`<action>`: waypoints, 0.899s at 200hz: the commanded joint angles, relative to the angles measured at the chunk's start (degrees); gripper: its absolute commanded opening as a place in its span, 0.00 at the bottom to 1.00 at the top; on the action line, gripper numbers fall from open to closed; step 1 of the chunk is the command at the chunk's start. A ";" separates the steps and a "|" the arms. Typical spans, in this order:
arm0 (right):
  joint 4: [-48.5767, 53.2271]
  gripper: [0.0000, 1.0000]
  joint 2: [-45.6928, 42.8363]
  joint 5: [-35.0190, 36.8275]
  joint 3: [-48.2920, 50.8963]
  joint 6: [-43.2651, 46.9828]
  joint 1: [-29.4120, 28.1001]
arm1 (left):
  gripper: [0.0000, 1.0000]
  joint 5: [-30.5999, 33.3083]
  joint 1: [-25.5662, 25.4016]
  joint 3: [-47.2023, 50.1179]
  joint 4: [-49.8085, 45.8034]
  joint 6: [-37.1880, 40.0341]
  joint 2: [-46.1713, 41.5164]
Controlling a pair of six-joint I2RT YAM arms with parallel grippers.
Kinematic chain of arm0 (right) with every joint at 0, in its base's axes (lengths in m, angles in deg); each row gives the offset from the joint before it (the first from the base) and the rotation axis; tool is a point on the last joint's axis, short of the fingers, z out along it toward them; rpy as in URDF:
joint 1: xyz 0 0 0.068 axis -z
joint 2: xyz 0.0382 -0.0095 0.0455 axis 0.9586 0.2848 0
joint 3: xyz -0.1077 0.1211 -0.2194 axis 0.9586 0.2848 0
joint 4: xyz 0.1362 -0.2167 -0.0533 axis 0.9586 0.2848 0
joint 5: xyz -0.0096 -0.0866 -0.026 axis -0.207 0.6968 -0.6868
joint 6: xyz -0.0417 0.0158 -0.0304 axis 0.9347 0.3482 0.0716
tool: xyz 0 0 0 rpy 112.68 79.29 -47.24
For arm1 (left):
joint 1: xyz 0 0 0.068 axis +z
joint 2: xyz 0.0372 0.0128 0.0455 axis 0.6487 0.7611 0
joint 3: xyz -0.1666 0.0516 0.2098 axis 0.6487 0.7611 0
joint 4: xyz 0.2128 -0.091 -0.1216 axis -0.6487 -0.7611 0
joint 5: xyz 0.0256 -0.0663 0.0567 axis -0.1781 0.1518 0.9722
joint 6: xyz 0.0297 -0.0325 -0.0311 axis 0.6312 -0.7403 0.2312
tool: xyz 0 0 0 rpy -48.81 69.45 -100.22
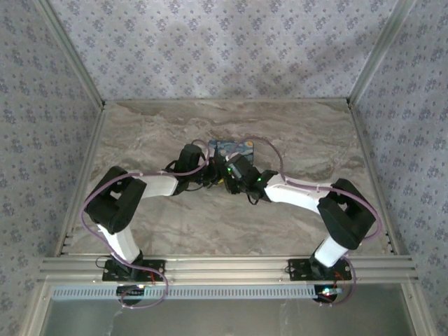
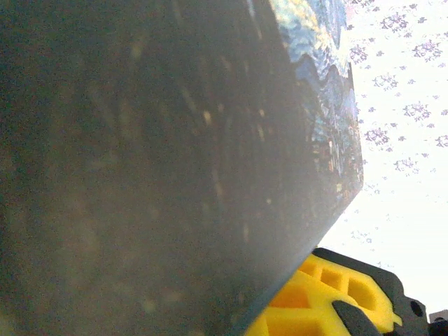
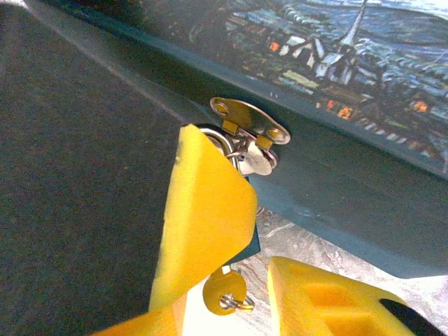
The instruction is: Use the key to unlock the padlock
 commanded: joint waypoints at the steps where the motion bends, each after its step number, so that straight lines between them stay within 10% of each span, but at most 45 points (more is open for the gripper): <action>1: 1.30 0.32 0.94 1.73 -1.58 1.52 -0.48 | 0.00 -1.79 -0.12 -2.32 1.43 0.26 -1.59; 71: -0.41 0.00 -0.36 0.42 -0.88 2.84 -0.60 | 0.00 -1.94 -0.06 -2.19 0.89 0.88 -1.59; 180: -8.95 0.00 -4.24 -21.55 5.41 -2.81 7.13 | 0.00 -2.12 0.02 -1.38 1.23 1.84 -1.50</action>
